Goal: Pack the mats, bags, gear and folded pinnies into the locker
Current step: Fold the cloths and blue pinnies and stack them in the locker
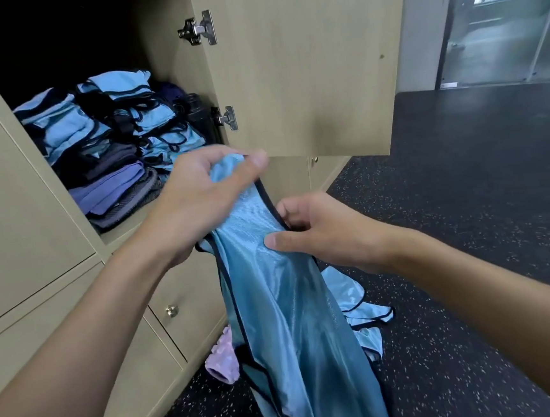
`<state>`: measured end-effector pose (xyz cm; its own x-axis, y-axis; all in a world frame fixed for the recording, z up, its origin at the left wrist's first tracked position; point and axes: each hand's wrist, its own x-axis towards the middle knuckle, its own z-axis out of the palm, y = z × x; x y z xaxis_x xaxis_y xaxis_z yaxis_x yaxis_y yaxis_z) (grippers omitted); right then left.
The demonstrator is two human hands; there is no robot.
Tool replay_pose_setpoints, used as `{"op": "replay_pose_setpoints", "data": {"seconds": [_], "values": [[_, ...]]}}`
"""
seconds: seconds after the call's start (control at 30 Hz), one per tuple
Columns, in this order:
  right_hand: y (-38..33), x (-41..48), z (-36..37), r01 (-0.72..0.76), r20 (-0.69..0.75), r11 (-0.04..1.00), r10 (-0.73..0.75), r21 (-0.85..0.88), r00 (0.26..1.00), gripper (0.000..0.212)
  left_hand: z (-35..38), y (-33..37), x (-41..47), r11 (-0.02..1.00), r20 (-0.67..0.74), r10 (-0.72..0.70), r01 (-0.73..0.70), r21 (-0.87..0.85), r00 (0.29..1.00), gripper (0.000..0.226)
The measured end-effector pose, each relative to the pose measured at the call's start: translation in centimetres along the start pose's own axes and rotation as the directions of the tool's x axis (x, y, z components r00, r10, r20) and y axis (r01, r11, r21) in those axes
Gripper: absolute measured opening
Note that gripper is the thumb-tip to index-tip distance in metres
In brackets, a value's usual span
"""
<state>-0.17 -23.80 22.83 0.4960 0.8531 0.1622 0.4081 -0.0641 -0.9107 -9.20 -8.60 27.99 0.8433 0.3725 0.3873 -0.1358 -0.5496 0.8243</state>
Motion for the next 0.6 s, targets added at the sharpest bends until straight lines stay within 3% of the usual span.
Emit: {"op": "replay_pose_setpoints", "data": {"seconds": [0.1, 0.2, 0.3, 0.37, 0.43, 0.6], "values": [[-0.1, -0.2, -0.1, -0.011, 0.023, 1.000, 0.011, -0.015, 1.000, 0.029, -0.1, 0.1, -0.5, 0.997, 0.125, 0.010, -0.019, 0.070, 0.992, 0.021], [-0.1, -0.5, -0.4, -0.014, 0.044, 1.000, 0.014, -0.005, 0.999, 0.023, -0.6, -0.3, -0.3, 0.991, 0.072, 0.049, -0.057, 0.121, 0.996, 0.029], [-0.1, -0.7, -0.4, -0.047, 0.097, 0.999, 0.046, 0.005, 0.994, 0.041, -1.2, -0.2, -0.3, 0.984, 0.005, 0.159, -0.159, 0.085, 0.987, 0.016], [0.0, -0.7, -0.5, -0.063, 0.110, 0.998, 0.063, 0.000, 0.992, 0.037, -1.6, 0.0, -0.4, 0.974, -0.009, 0.210, -0.209, 0.085, 0.978, 0.011], [0.3, -0.6, -0.7, -0.056, 0.084, 0.998, 0.057, -0.006, 0.995, 0.033, -2.0, 0.0, -0.4, 0.962, -0.001, 0.250, -0.249, 0.113, 0.968, 0.004], [0.2, -0.6, -0.6, -0.010, -0.097, 0.999, 0.005, -0.043, 0.995, 0.017, -2.6, -0.4, -0.4, 0.936, 0.008, 0.272, -0.266, 0.229, 0.962, 0.021]]}}
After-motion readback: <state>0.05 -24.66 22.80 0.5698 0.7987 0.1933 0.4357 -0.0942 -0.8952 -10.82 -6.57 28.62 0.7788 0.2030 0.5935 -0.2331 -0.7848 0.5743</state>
